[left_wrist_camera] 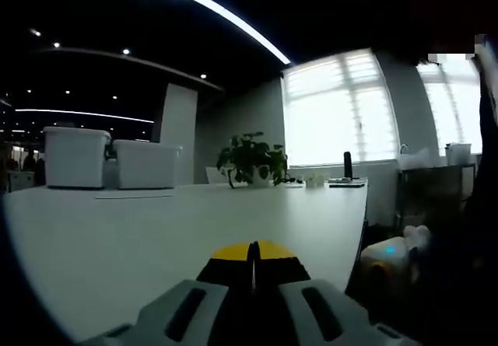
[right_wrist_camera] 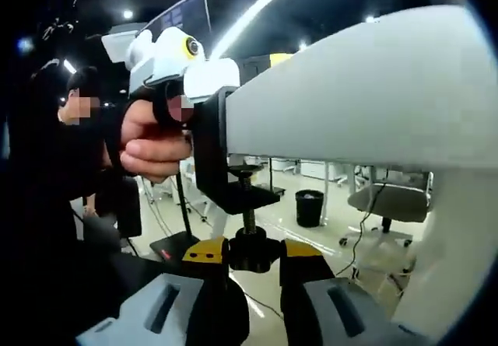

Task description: Clamp the fixed fixture on the desktop, loosen the retaining clip, secure it to the edge of the desk, and tighten the retaining clip.

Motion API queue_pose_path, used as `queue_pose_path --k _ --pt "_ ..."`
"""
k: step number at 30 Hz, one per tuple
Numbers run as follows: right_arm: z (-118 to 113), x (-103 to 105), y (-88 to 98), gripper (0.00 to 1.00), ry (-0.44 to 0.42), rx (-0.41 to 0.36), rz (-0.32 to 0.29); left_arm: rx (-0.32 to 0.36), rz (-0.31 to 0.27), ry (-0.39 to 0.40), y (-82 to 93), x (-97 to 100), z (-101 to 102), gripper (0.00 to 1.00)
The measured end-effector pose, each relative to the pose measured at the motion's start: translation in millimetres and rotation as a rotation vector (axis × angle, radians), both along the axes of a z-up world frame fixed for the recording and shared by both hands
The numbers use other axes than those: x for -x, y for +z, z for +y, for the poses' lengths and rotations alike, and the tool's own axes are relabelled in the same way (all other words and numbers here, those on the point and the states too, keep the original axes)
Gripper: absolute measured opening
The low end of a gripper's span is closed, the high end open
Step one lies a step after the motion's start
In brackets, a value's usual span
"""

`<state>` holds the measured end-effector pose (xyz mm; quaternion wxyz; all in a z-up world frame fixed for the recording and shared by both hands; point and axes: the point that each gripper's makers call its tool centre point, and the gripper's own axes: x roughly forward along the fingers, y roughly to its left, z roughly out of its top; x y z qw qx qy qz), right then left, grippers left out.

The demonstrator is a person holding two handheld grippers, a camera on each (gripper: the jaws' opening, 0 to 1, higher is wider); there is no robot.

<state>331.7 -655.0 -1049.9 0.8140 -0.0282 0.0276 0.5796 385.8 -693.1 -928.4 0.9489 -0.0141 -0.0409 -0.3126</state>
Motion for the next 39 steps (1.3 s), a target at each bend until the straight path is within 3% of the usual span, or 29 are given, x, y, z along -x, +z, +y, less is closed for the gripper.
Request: queue_pose_path --k 6,8,10,12,16,22,25,30,35,39 --pt "0 -1 1.3 0.23 0.016 -0.027 0.023 0.004 0.012 0.009 -1.1 -0.2 1 0.01" --pt "-4 -5 3.9 0.26 0.001 -0.018 -0.068 0.005 0.011 0.011 -1.2 0.4 1 0.01" --pt "-12 -13 7.5 0.34 -0.087 0.010 -0.161 0.003 0.010 0.013 -1.5 1.0 1 0.01" --pt "-14 -5 9.0 0.37 -0.153 0.025 -0.106 0.003 0.010 0.013 -1.6 1.7 1 0.01" --pt "-18 3 11.0 0.48 -0.309 0.029 -0.057 0.002 0.005 0.009 -1.0 3.5 0 0.01" --pt "-20 9 6.3 0.55 -0.572 0.031 -0.029 -0.004 -0.009 0.003 1.1 7.0 -2 0.01" --pt "-17 5 3.2 0.55 -0.661 0.020 -0.016 -0.005 -0.011 0.000 1.8 7.8 -2 0.01" --pt "-15 0 1.6 0.53 -0.719 0.034 -0.013 -0.006 -0.014 -0.003 2.6 9.1 -2 0.01" --pt "-20 -6 1.8 0.35 -0.771 0.044 -0.028 -0.007 -0.022 -0.005 3.8 10.5 -2 0.01" --pt "-16 -6 3.0 0.29 -0.773 0.054 -0.045 -0.007 -0.024 -0.006 4.1 10.6 -2 0.01"
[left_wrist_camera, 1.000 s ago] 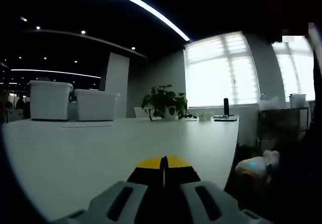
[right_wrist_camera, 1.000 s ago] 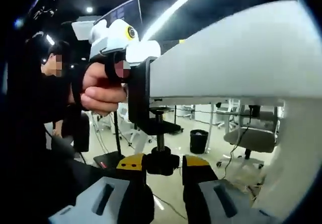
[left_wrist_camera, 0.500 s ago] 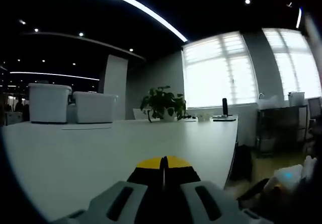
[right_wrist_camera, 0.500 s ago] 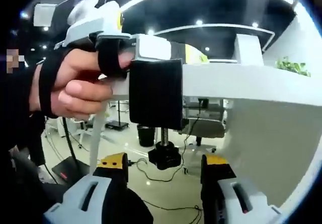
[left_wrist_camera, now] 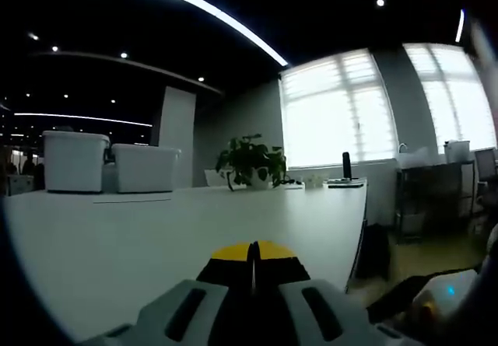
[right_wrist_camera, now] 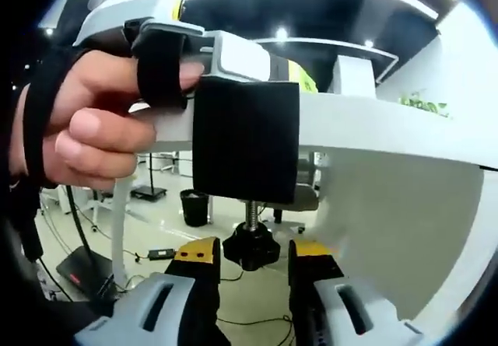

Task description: Clamp the fixed fixture on the desktop, loosen the retaining clip, secure it to the edge of the desk, and tighten the retaining clip.

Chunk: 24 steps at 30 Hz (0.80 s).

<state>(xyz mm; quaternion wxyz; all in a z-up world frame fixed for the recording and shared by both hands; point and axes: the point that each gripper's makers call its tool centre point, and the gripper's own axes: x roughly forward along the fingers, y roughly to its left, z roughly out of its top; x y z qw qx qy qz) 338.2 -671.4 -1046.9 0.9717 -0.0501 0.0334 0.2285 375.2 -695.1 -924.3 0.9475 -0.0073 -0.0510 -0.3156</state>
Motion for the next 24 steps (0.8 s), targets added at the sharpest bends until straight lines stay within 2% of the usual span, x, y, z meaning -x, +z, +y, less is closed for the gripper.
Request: queue_pose_path --k 1,7,10,13,20,24 --pt "1 0 -0.1 0.25 0.002 0.003 0.002 0.000 0.000 0.000 0.0 -0.1 0 0.01" --pt "0 0 0.7 0.24 0.024 0.017 0.015 0.000 0.010 -0.001 -1.0 -1.1 1 0.01" --pt "2 1 -1.4 0.24 0.098 0.013 0.027 0.000 0.010 -0.001 -1.1 -1.2 1 0.01" --pt "4 1 -3.1 0.23 0.210 0.036 0.031 0.000 0.011 -0.001 -1.2 -1.4 1 0.01" --pt "6 9 -2.6 0.22 0.447 0.060 0.013 0.001 0.013 0.003 -1.6 -2.3 1 0.01" --pt "8 8 -2.4 0.22 0.552 0.065 0.008 0.003 0.016 0.001 -1.8 -2.6 1 0.01"
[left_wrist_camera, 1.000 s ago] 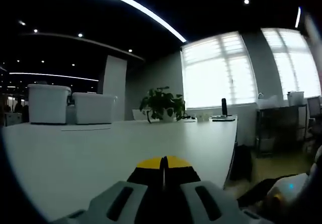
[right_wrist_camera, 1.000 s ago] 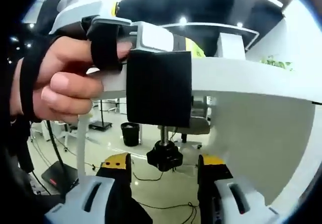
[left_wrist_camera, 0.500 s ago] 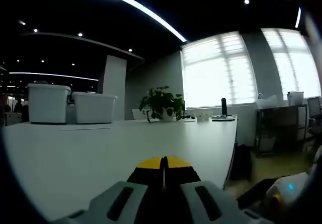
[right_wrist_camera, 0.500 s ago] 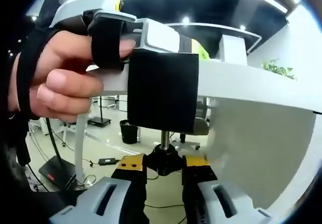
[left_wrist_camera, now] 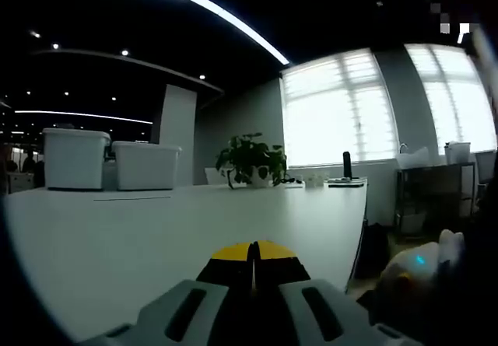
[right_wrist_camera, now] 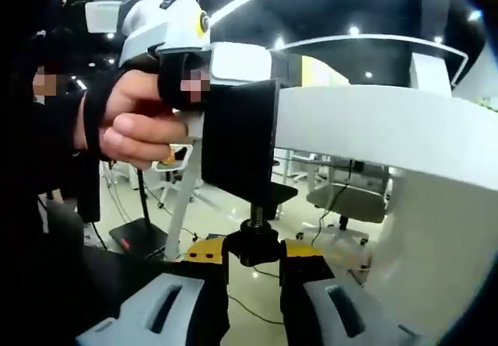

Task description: Clamp the fixed fixture on the desktop, loosen the retaining clip, secure it to the edge of the desk, and tighten the retaining clip.

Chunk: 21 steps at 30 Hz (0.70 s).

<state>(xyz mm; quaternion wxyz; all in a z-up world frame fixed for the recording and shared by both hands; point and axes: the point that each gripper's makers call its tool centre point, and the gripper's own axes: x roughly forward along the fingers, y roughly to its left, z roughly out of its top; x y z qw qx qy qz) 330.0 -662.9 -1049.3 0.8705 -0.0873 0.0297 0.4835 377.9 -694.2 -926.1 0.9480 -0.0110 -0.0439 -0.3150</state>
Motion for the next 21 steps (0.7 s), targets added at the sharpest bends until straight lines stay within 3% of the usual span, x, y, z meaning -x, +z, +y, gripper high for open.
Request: queue_pose_path --k 11,15,19,21 --pt "5.6 -0.3 -4.2 0.22 0.295 -0.030 -0.018 0.001 0.002 0.001 -1.7 -3.6 0.3 0.01" --pt "6.4 -2.1 -4.8 0.23 0.315 -0.043 -0.035 0.005 0.011 0.006 -2.6 -5.0 0.8 0.01" --pt "6.8 -0.8 -2.8 0.23 0.264 -0.062 -0.053 0.006 0.013 0.007 -3.2 -5.0 0.8 0.01" --pt "5.4 -2.6 -3.8 0.23 0.193 -0.135 0.105 0.007 0.013 0.007 -3.2 -4.8 0.7 0.01"
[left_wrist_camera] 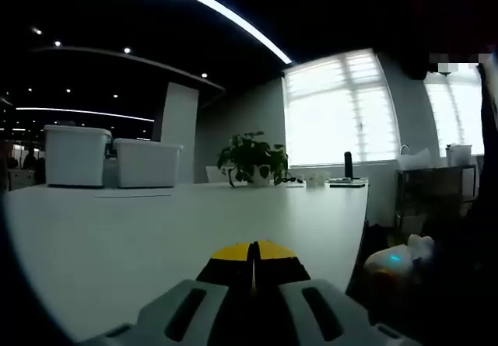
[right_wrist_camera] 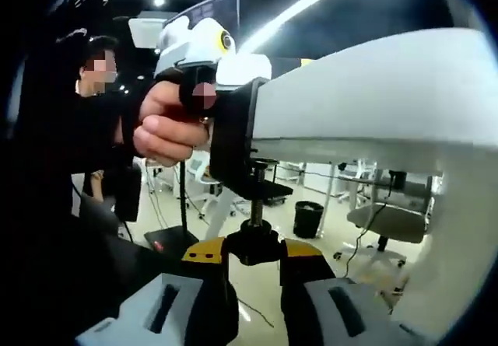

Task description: Clamp the fixed fixture on the desktop, loosen the retaining clip, secure it to the edge of the desk, and tighten the retaining clip.

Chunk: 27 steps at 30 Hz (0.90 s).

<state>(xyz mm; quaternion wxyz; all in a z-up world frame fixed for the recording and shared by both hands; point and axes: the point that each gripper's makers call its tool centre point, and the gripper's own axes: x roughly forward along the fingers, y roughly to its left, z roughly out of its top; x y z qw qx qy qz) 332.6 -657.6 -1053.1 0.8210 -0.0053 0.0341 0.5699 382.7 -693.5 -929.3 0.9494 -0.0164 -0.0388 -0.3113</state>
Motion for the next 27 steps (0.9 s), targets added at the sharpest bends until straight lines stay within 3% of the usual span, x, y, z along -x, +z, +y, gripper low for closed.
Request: queue_pose_path --k 2,5,8,12,19,23,27 --pt "-3 -5 -1.6 0.23 -0.054 0.007 0.028 0.000 0.001 0.000 -0.2 0.2 0 0.01" --pt "-5 -6 2.0 0.23 -0.137 0.029 -0.049 0.000 0.001 0.000 0.0 0.4 0 0.01" --pt "-8 -6 1.1 0.24 -0.259 0.052 -0.039 -0.001 0.000 0.000 0.2 0.5 0 0.01" --pt "-7 -5 -1.9 0.29 -0.326 0.095 -0.053 -0.005 -0.010 -0.003 1.3 1.9 -1 0.01" --pt "-14 -7 -0.4 0.40 -0.539 0.116 -0.041 -0.009 -0.018 -0.012 3.1 4.4 -2 0.01" --pt "-17 -7 -1.3 0.35 -0.674 0.129 -0.052 -0.010 -0.025 -0.014 4.1 5.4 -2 0.01" --pt "-18 -9 4.0 0.32 -0.731 0.095 -0.045 -0.013 -0.031 -0.025 4.8 7.8 -3 0.01"
